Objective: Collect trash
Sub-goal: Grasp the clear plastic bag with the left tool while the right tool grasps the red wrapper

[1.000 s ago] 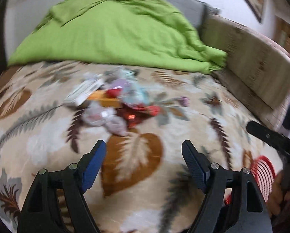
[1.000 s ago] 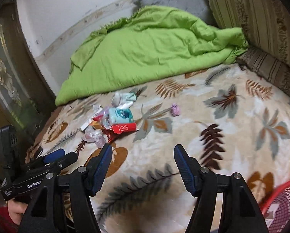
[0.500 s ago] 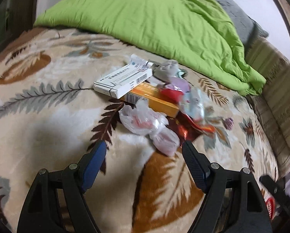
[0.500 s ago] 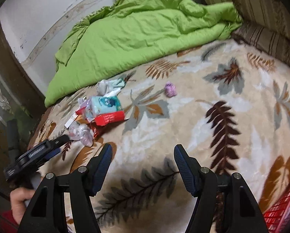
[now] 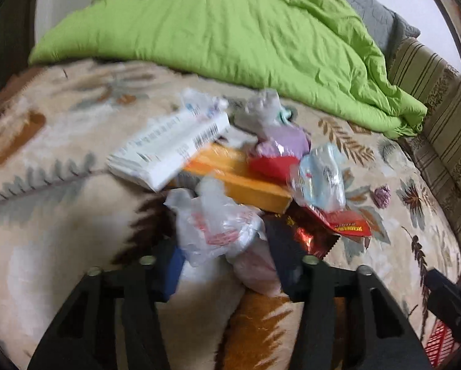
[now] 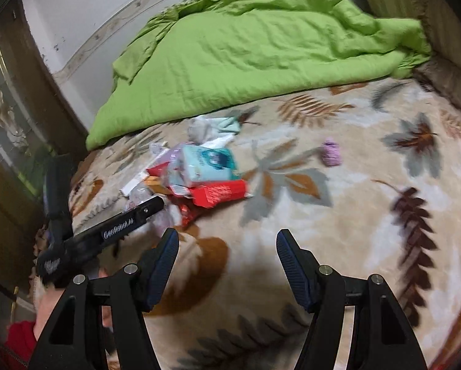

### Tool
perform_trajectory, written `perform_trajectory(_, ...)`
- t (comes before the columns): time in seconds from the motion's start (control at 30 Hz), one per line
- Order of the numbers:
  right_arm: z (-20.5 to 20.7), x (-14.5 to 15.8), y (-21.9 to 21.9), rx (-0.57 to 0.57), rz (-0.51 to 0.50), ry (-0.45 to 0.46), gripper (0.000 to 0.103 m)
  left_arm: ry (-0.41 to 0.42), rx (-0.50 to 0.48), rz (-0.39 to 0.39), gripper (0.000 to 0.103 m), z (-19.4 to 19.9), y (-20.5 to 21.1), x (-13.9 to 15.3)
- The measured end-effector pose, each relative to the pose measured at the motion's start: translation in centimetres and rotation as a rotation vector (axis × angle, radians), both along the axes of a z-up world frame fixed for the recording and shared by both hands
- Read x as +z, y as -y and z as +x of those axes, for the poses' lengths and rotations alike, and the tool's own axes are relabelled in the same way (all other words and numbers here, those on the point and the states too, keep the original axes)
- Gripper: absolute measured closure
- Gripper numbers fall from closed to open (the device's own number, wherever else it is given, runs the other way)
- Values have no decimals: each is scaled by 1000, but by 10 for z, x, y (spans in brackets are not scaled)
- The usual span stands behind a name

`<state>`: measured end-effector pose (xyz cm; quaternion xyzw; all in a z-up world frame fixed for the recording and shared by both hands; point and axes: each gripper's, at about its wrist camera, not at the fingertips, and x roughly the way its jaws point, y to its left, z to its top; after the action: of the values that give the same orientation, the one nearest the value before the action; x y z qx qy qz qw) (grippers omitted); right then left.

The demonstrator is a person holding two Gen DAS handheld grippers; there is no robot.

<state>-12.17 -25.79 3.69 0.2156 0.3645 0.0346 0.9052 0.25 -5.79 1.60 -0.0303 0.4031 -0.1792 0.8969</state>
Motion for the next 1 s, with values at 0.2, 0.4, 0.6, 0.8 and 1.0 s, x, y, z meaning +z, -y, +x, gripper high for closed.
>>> perform_trajectory(0.2,45,-23,21,-57,417,-65,33,145,39,-37,63,-12,-25,30)
perform_trajectory(0.4,78,-52,25,-126,519,-133,44,103,46,-54,63,-2,-30,27)
perform_trajectory(0.6,80,-57,20,-91,518,-143,78,113,13,-53,63,-7,-28,27)
perform_trajectory(0.8,44,-7,12,-88,149,-2,88,151,-29,-40,63,-17,-16,33)
perform_trajectory(1.0,7,18,-11,-81,-97,100,90,175,-81,-13,63,-35,-10,34)
